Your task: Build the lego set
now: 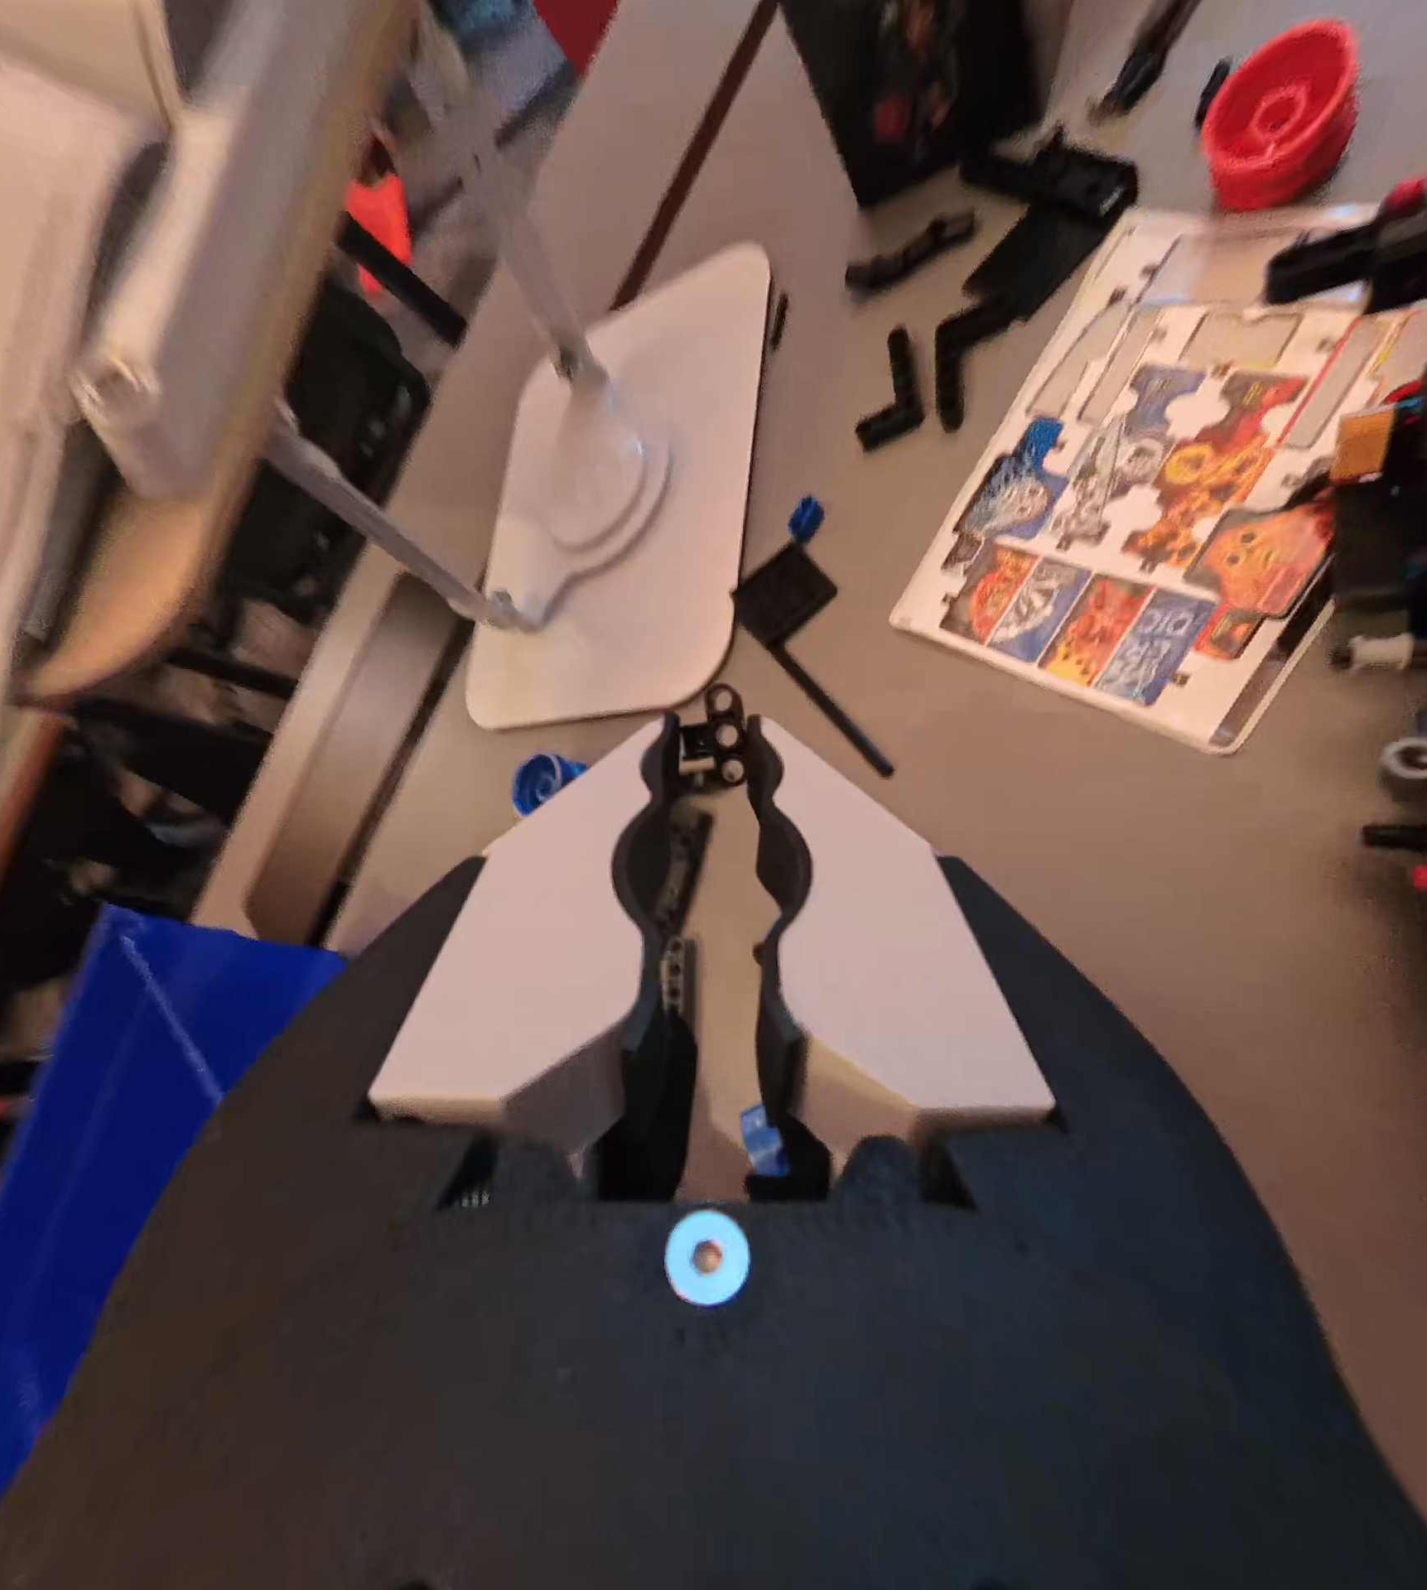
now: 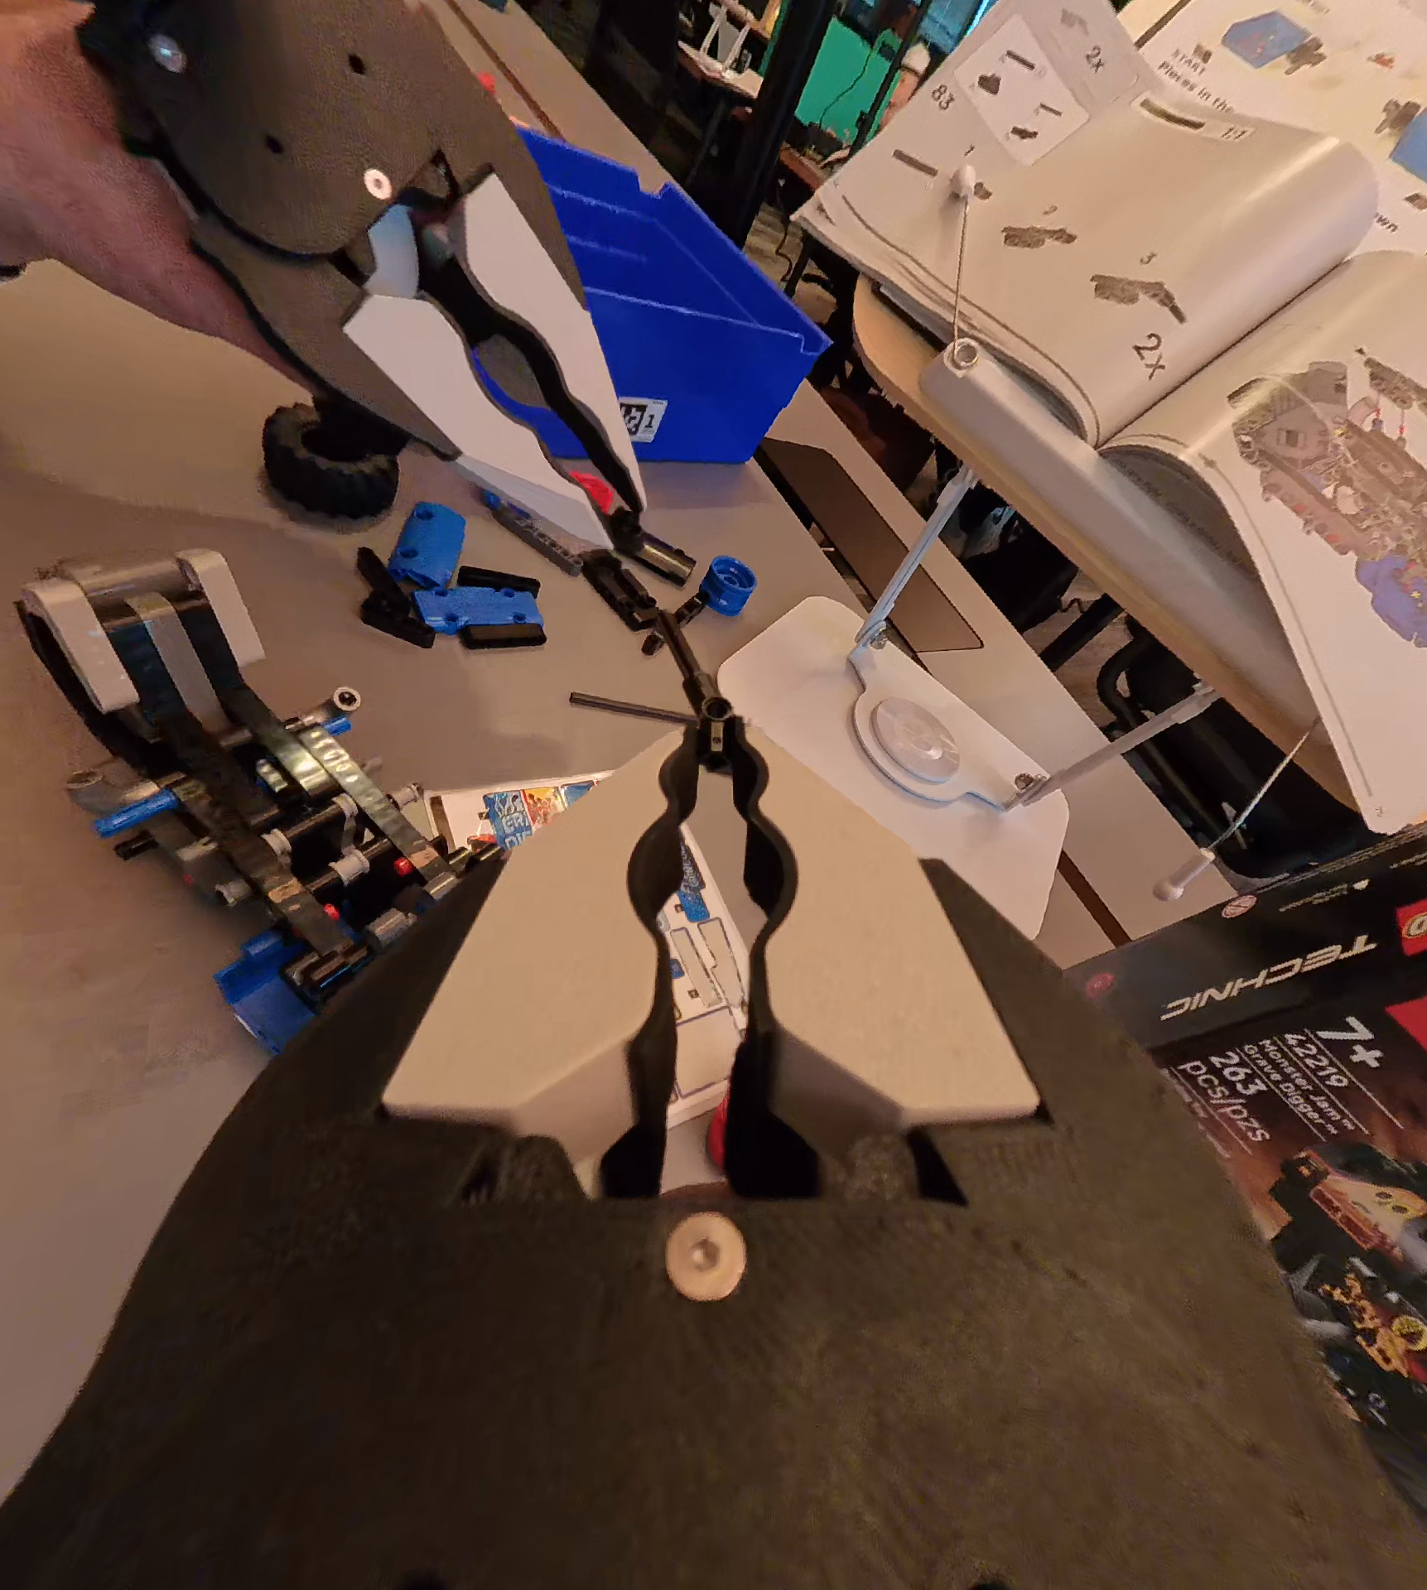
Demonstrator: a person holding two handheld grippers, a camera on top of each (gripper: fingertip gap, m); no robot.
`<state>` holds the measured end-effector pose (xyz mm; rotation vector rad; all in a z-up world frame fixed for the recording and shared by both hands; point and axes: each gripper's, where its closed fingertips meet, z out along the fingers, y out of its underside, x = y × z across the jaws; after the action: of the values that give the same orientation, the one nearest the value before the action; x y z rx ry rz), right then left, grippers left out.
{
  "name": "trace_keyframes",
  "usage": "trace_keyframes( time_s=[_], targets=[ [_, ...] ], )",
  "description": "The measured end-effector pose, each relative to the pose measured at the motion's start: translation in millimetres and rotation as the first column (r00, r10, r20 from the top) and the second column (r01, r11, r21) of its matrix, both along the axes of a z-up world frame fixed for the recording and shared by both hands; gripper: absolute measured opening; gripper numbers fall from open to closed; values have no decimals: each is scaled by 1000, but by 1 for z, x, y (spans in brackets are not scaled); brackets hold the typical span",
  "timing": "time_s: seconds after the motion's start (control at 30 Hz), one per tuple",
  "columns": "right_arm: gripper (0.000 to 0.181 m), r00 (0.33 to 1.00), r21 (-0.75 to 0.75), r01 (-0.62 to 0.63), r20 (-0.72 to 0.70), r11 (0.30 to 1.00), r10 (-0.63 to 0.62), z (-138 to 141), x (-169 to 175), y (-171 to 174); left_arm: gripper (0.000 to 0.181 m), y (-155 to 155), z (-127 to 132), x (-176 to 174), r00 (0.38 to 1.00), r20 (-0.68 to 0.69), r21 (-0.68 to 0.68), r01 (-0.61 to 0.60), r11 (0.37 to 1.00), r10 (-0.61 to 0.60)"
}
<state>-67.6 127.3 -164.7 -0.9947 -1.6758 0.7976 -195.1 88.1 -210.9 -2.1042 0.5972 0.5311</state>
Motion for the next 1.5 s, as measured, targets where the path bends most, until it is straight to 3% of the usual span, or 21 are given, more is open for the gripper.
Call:
trace_keyframes(
  time_s=[0.2,0.53,0.77,1.3,1.5],
  targets=[
    [5,998,24,-8,-55,1000,9,12,0,-9,13,8,40,57,982,-108,136,169,976,-155],
    [5,998,102,12,-59,995,-6,14,2,-9,13,14,52,103,933,-234,148,311,939,-272],
    [5,994,29,-18,-108,999,21,30,10,-8,13,12,68,110,923,-242,211,351,912,-299],
    [5,999,164,-14,-27,986,18,17,10,-11,13,9,61,116,846,-398,99,423,901,-354],
    [5,1000,195,-21,-10,981,23,16,12,-11,12,10,57,117,843,-392,60,423,904,-368]
  ],
)
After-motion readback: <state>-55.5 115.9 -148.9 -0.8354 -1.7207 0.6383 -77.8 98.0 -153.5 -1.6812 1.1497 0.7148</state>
